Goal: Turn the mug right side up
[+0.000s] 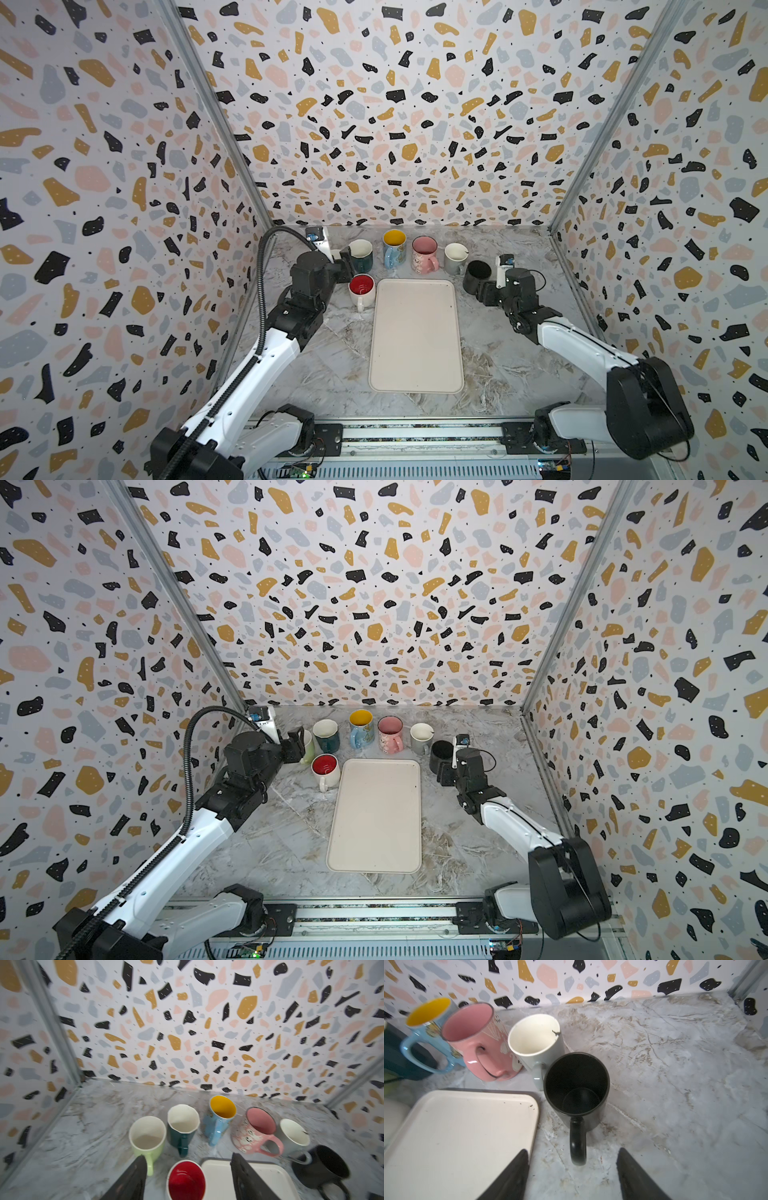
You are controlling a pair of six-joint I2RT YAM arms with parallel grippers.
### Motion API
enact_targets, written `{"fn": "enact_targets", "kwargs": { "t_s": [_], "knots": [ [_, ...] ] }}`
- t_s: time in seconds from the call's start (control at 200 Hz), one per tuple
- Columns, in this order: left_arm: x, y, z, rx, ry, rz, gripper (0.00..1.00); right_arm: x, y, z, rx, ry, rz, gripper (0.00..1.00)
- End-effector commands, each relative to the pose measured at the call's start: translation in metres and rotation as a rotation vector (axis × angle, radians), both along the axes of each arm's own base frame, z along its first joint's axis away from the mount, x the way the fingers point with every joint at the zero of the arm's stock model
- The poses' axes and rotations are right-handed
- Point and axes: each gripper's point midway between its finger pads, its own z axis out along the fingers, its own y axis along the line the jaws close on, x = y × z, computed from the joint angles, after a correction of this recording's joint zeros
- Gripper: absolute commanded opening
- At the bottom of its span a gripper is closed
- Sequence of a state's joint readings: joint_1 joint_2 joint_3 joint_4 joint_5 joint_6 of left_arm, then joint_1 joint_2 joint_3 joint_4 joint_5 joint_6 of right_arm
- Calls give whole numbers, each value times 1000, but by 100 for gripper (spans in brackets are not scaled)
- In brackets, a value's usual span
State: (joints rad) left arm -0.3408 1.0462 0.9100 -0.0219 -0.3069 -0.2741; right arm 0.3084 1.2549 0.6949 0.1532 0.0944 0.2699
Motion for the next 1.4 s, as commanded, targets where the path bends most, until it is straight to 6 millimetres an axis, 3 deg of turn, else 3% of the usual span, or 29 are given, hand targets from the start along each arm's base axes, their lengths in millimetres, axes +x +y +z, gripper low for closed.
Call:
{"fn": "enact_targets", "kwargs": {
  "t_s": [0.0,0.175,0.22,0.405,0.516,0.711,0.826,0.986,1.171,1.251,1.392],
  "knots": [
    [-8,51,-16,83,-17,269,71,-12,-11,20,-18,-29,-19,99],
    [-34,103,-51,121,-99,570,85,-15,-37,18,-70,-60,-94,99],
    [-40,113,-58,131,-118,624,100,-15,-46,14,-95,-78,-122,99],
    [-55,143,-88,200,-139,719,100,-15,-81,3,-201,-199,-237,99],
    [-60,151,-103,211,-172,700,100,-20,-89,-3,-213,-288,-230,99],
    [-67,146,-113,210,-268,587,100,-24,-87,-12,-200,-396,-168,99],
    [-50,131,-115,197,-239,463,100,-18,-83,-20,-186,-396,-133,99],
    [-38,120,-137,214,-170,381,100,-14,-85,-24,-175,-406,-118,99],
    [-48,113,-155,214,-221,334,100,-18,-83,-38,-166,-421,-90,99],
    [-47,111,-160,219,-231,322,100,-16,-77,-35,-166,-432,-52,99],
    [-24,114,-172,232,-112,343,100,-7,-80,-43,-166,-379,-72,99]
  ]
}}
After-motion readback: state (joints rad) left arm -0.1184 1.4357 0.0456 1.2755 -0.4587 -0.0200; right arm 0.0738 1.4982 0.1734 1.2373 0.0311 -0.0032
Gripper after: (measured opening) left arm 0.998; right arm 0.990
